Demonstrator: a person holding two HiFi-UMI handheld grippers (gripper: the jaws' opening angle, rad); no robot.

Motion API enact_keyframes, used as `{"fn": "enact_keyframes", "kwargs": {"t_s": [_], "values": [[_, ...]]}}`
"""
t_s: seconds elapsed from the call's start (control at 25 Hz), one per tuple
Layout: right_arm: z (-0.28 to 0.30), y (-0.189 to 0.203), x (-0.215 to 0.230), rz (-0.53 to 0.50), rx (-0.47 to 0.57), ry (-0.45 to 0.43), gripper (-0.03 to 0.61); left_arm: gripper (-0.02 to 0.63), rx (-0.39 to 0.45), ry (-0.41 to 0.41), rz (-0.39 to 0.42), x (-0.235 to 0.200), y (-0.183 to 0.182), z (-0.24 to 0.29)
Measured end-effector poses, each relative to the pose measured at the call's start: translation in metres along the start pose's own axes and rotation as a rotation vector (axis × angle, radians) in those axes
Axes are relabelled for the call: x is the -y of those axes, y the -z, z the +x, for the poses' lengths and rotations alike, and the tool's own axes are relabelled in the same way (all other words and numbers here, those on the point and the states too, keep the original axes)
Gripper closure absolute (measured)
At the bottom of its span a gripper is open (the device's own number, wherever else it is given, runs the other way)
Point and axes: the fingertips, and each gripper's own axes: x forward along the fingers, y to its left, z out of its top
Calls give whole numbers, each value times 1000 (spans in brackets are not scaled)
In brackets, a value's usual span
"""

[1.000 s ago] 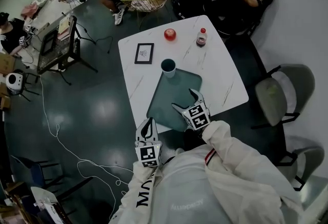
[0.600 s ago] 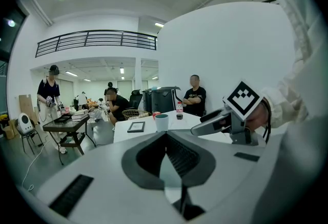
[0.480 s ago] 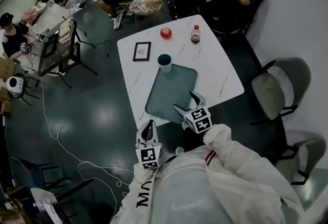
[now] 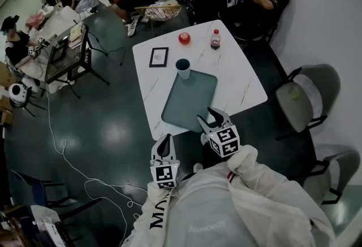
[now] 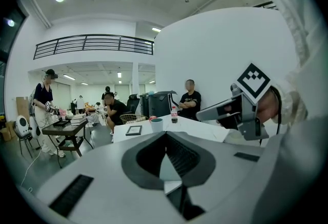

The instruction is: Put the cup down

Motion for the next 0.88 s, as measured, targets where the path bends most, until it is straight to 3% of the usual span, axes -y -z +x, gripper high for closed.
{"fn": "enact_keyframes", "kwargs": {"t_s": [0.2, 0.48, 0.88], "values": [[-28, 7, -11, 31, 12, 26, 475, 603, 16, -3, -4, 5, -4, -15], [-63, -1, -22, 33, 60, 48, 565, 603, 31, 33, -6, 21, -7, -33], [-100, -7, -28, 35, 54, 36, 571, 603, 53, 79, -5, 46, -25, -46]]}}
